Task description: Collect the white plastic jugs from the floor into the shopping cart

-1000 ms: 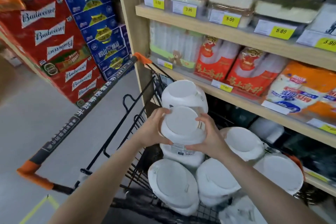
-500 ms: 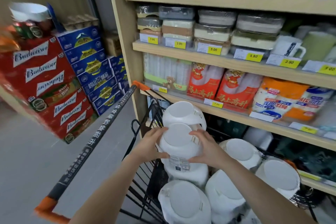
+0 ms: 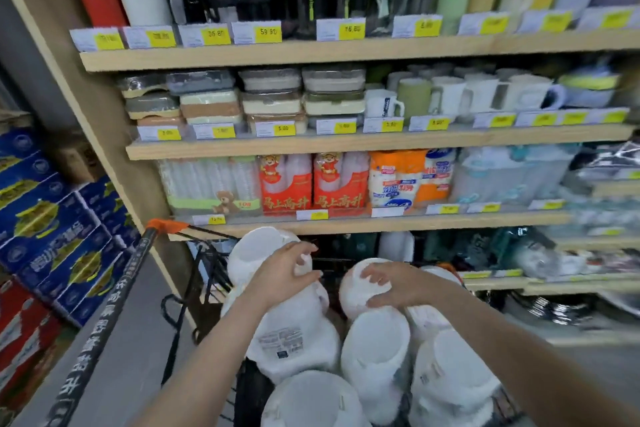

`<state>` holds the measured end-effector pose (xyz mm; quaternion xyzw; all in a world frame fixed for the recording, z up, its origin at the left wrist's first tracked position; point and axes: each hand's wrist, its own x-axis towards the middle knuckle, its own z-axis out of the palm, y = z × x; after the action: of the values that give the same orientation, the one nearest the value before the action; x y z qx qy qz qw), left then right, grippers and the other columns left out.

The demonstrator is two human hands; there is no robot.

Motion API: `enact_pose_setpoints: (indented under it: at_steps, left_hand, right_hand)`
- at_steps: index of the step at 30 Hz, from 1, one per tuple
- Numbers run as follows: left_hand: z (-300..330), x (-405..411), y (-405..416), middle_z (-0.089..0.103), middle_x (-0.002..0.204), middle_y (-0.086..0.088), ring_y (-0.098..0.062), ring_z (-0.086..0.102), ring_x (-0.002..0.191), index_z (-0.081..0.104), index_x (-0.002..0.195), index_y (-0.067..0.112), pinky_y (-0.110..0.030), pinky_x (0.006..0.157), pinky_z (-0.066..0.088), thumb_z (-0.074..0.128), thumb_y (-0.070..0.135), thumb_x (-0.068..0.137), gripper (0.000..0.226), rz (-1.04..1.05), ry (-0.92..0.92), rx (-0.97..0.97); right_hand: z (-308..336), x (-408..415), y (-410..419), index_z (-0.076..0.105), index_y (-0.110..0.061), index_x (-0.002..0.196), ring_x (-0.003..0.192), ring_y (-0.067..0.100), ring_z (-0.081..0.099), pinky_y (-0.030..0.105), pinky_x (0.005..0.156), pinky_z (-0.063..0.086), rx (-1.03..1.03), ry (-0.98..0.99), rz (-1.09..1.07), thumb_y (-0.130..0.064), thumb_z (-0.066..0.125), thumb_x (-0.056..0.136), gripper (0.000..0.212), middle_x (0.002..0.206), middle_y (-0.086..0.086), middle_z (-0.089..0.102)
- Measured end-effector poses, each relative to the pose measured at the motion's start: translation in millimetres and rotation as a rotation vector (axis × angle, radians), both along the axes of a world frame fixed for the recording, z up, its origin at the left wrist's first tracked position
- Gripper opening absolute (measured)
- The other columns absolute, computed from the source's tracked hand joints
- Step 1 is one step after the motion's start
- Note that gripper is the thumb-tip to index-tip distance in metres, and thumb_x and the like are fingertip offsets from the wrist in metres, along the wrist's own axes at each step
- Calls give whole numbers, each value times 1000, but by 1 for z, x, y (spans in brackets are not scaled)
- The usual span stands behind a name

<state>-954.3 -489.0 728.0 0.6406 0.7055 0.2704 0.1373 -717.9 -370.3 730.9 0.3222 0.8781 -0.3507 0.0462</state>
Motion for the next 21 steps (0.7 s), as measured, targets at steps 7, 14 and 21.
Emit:
enact_pose_setpoints:
  at_steps: [7, 14, 21]
  left_hand:
    - [8, 109, 85, 61, 103, 2, -8, 59, 83, 58, 119, 15, -21, 79, 48, 71, 24, 84, 39, -219, -156, -31]
    - [5, 237, 159, 62, 99, 1, -9, 59, 92, 57, 116, 17, -4, 75, 42, 66, 22, 88, 30, -384, -232, -110]
    - [0, 406, 231, 62, 91, 11, 2, 57, 83, 57, 113, 23, -4, 70, 40, 66, 23, 88, 27, -471, -298, -143]
  right_hand:
    - [20, 133, 24, 53, -24, 124, 100, 14, 58, 25, 88, 45, 35, -29, -345, -33, 67, 85, 43, 114, -3, 56]
    - [10, 287, 51, 56, -38, 112, 87, 13, 60, 31, 86, 50, -38, 23, -605, -42, 70, 77, 37, 97, -6, 59]
    - [16, 446, 88, 54, -30, 114, 89, 10, 55, 22, 78, 46, -155, 11, -701, -35, 66, 86, 30, 104, -3, 57]
